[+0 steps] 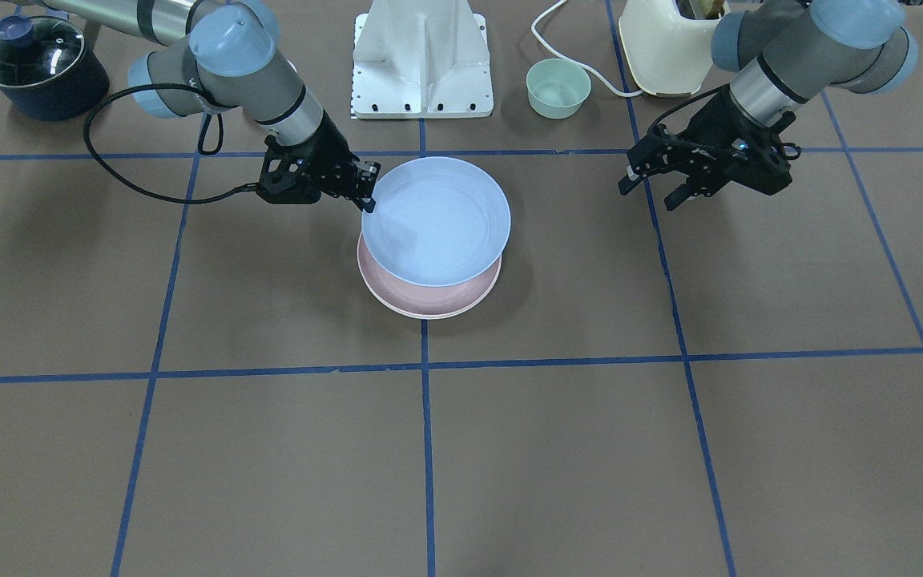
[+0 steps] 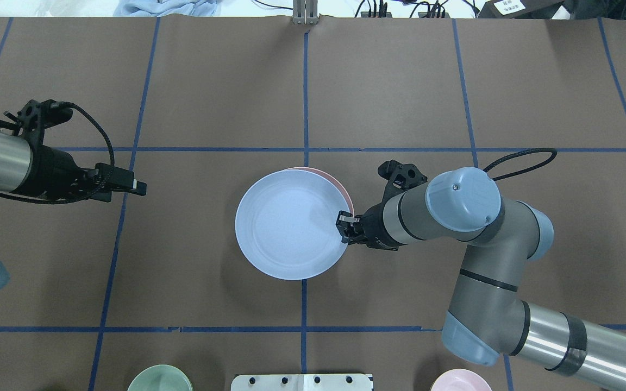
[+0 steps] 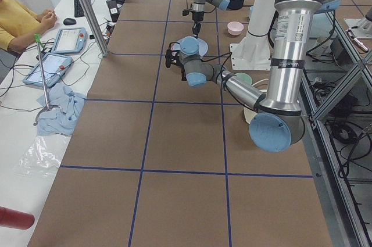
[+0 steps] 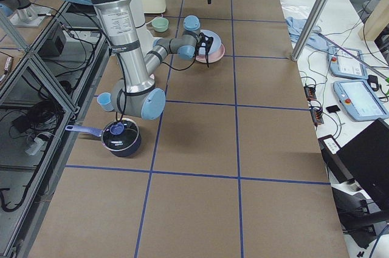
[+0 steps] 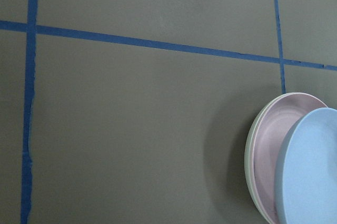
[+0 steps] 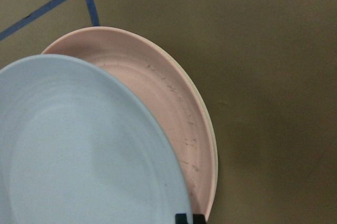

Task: Stack three plates with pink and blue
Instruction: 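Lower the blue plate onto the stack and open the right gripper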

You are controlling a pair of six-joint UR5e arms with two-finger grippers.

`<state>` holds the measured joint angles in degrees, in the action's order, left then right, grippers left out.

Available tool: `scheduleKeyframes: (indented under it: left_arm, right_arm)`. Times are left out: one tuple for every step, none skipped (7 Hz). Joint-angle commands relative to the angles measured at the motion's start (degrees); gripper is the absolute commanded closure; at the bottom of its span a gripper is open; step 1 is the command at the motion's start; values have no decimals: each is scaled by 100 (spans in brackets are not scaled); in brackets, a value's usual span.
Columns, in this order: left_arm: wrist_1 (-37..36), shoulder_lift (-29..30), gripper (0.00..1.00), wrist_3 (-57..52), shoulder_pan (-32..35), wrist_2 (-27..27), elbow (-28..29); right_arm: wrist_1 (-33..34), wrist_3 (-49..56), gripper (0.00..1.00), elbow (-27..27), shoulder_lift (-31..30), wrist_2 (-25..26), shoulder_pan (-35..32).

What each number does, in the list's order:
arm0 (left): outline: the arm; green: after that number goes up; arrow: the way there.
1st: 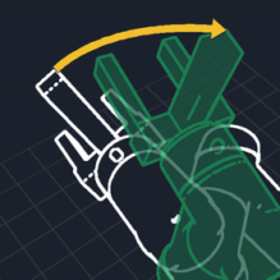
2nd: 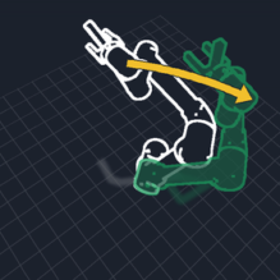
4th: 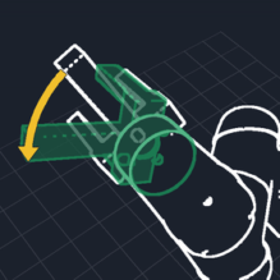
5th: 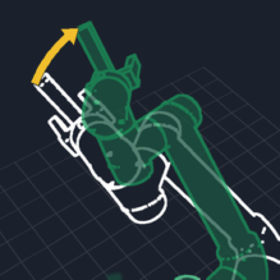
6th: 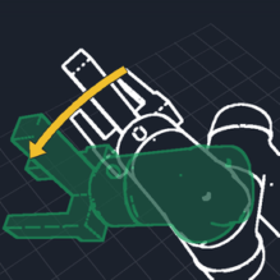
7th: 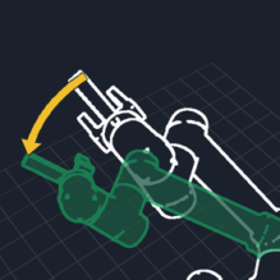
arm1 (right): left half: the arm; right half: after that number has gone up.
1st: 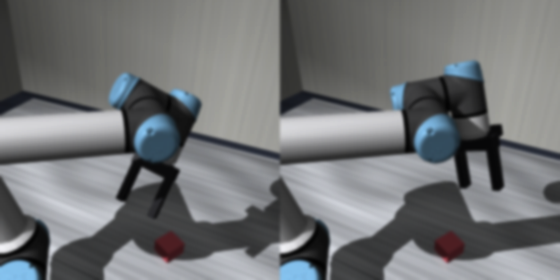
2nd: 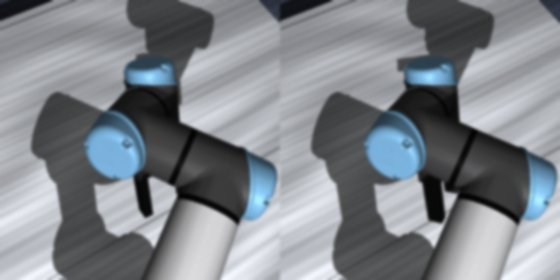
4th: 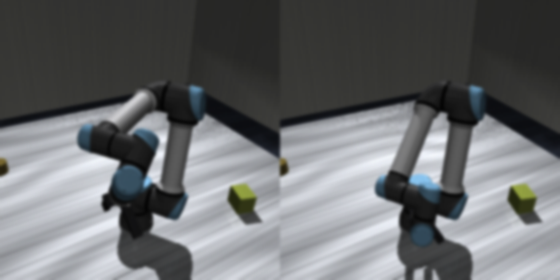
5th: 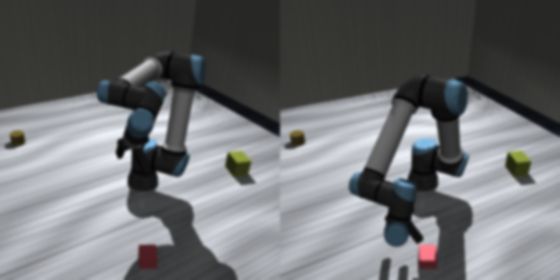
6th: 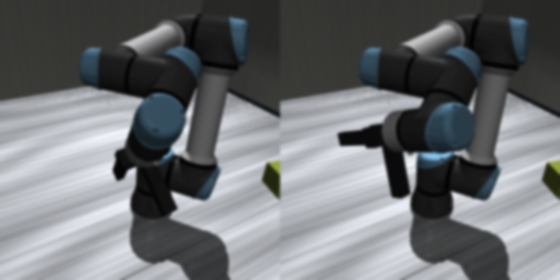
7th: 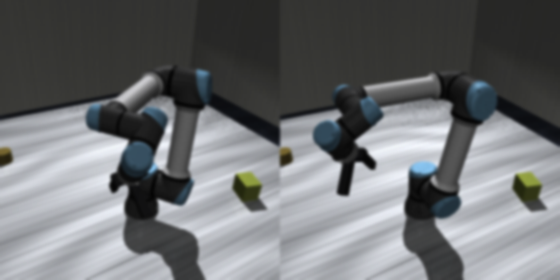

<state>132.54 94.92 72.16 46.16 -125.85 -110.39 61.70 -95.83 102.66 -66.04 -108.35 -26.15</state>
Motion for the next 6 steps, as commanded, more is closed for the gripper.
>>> scheduleKeyframes:
  left_arm:
    - [0,0,7,0,-10,8,0]
    - [0,0,7,0,-10,8,0]
    - [0,0,7,0,-10,8,0]
    - [0,0,6,9,-10,8,8]
    - [0,0,6,9,-10,8,9]
    - [9,0,6,9,-10,25,9]
  right_arm:
    - [193,3,100,-70,135,130,-12]
    - [193,3,100,-70,101,121,-21]
    - [193,12,95,-79,48,121,-21]
    - [193,12,88,-71,30,113,-39]
    - [185,3,1,-44,-5,130,-39]
    - [184,12,0,26,-14,121,-117]
